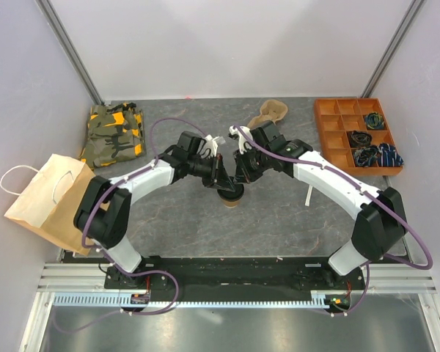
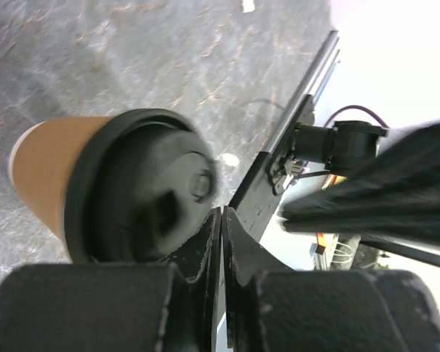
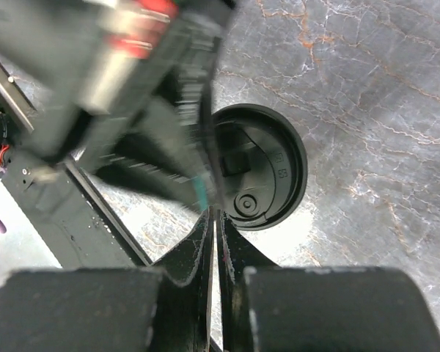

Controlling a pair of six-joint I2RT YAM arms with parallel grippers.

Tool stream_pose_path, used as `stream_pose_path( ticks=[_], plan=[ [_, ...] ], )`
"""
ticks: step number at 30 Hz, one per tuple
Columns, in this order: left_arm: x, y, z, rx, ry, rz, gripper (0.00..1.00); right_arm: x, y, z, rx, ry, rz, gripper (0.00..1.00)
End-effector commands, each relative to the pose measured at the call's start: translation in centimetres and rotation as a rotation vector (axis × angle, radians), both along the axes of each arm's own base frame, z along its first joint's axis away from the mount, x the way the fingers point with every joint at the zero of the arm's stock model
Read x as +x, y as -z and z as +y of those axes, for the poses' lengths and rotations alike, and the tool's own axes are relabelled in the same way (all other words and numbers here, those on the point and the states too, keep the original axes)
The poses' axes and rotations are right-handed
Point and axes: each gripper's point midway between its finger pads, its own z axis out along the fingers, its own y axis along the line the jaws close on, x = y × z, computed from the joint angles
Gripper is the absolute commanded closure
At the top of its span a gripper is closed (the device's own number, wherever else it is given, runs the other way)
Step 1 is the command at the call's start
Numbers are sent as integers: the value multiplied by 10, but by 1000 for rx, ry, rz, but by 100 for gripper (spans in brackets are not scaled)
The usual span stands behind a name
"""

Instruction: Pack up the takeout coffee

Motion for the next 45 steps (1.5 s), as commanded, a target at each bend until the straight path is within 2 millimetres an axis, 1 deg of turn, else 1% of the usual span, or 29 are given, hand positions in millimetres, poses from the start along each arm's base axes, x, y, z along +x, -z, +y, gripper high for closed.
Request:
stream_pose_path(
  ticks=[1, 3, 4, 5, 6, 7, 9, 10, 12, 13, 14, 15, 16, 17, 19, 20, 21, 24, 26, 27, 29, 32, 34, 37, 38, 45],
  plan=[
    [-4, -70, 0, -140, 12, -167, 89, 0, -3, 7, 32, -4, 2, 90],
    [-9, -74, 7, -127, -11, -186, 87, 2, -2, 8, 38, -3, 2, 90],
    [-8, -81, 14, -112, -45, -228, 87, 1, -2, 9, 45, -5, 6, 90],
    [-10, -80, 21, -90, -59, -243, 87, 1, -1, 11, 52, -6, 10, 90],
    [-9, -81, 31, -61, -100, -251, 87, 0, 0, 12, 61, -5, 20, 90],
    [-11, -78, 37, -33, -122, -251, 87, 0, -2, 16, 84, -15, 25, 90],
    [-11, -73, 48, 25, -143, -295, 87, -3, 1, 19, 100, -24, 45, 91],
    [-10, -71, 56, 71, -178, -318, 87, -3, 1, 22, 119, -25, 59, 91],
    [-7, -63, 66, 132, -190, -349, 87, -7, 7, 23, 145, -35, 106, 91],
    [-4, -59, 71, 171, -206, -353, 87, -5, 8, 24, 163, -31, 116, 91],
    [-2, -55, 73, 198, -193, -367, 87, -9, 15, 24, 173, -39, 152, 92],
    [2, -52, 76, 230, -202, -378, 87, -9, 16, 25, 185, -41, 158, 92],
    [5, -54, 78, 251, -201, -385, 87, -7, 19, 22, 190, -35, 170, 92],
    [10, -49, 79, 280, -187, -401, 87, -9, 26, 21, 192, -29, 201, 93],
    [17, -50, 80, 307, -181, -433, 87, -10, 33, 18, 212, -22, 251, 95],
    [18, -50, 80, 312, -174, -444, 87, -12, 33, 18, 232, -31, 275, 96],
    [18, -50, 77, 318, -163, -459, 87, -10, 34, 17, 247, -26, 282, 96],
    [15, -47, 69, 325, -124, -476, 87, -14, 42, 15, 276, -28, 337, 97],
    [11, -43, 63, 338, -102, -483, 87, -14, 42, 16, 298, -29, 359, 98],
    [11, -41, 61, 348, -93, -487, 86, -15, 47, 15, 296, -25, 379, 98],
    [9, -42, 55, 364, -78, -516, 86, -14, 49, 13, 301, -16, 395, 98],
    [9, -42, 49, 393, -57, -559, 85, -14, 53, 10, 301, -3, 415, 98],
    [12, -42, 48, 401, -61, -566, 85, -14, 55, 9, 302, -1, 425, 98],
    [18, -46, 47, 408, -63, -587, 85, -12, 57, 7, 301, 11, 434, 98],
    [20, -52, 46, 400, -62, -604, 85, -12, 58, 6, 299, 15, 434, 98],
    [20, -64, 35, 408, -38, -673, 85, -11, 61, 5, 297, 22, 448, 99]
  ],
)
